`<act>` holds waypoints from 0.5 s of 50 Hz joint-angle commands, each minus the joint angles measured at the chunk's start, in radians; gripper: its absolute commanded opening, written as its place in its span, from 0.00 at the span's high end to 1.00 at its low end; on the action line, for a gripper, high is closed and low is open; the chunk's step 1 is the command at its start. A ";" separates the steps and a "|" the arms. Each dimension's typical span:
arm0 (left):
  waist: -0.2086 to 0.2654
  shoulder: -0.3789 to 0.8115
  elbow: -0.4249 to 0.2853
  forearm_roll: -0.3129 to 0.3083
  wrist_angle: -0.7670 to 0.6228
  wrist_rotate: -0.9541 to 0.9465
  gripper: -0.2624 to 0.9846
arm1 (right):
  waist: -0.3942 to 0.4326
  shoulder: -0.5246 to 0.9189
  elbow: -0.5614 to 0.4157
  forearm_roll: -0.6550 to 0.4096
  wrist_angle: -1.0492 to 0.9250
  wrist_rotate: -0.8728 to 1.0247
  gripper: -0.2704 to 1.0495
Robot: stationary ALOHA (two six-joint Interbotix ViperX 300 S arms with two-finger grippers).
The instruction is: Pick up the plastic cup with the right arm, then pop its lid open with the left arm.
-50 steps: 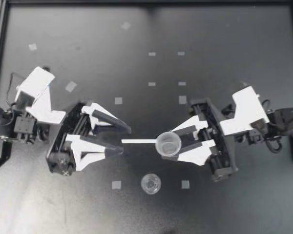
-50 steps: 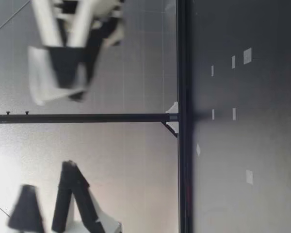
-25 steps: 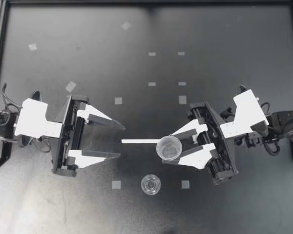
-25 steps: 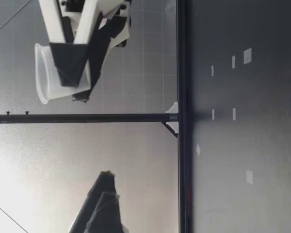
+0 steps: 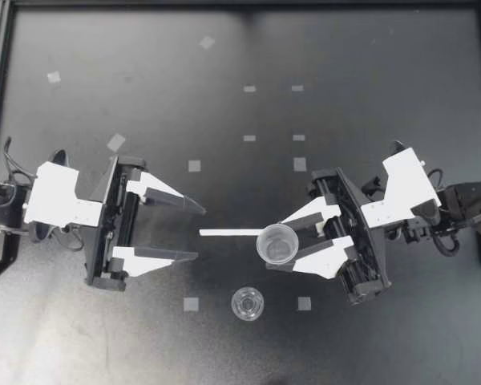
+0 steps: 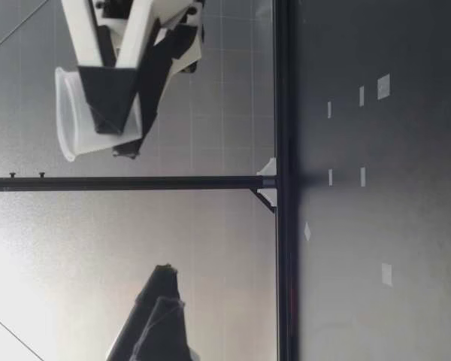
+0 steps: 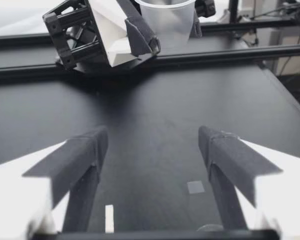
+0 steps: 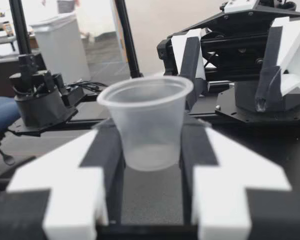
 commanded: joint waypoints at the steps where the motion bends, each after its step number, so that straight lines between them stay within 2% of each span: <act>1: 0.000 -0.017 -0.020 -0.002 -0.003 0.000 0.27 | 0.005 -0.011 -0.006 0.002 -0.008 0.000 0.57; 25: 0.000 -0.015 -0.012 -0.002 -0.003 0.002 0.27 | 0.005 -0.011 -0.009 0.003 -0.002 0.000 0.57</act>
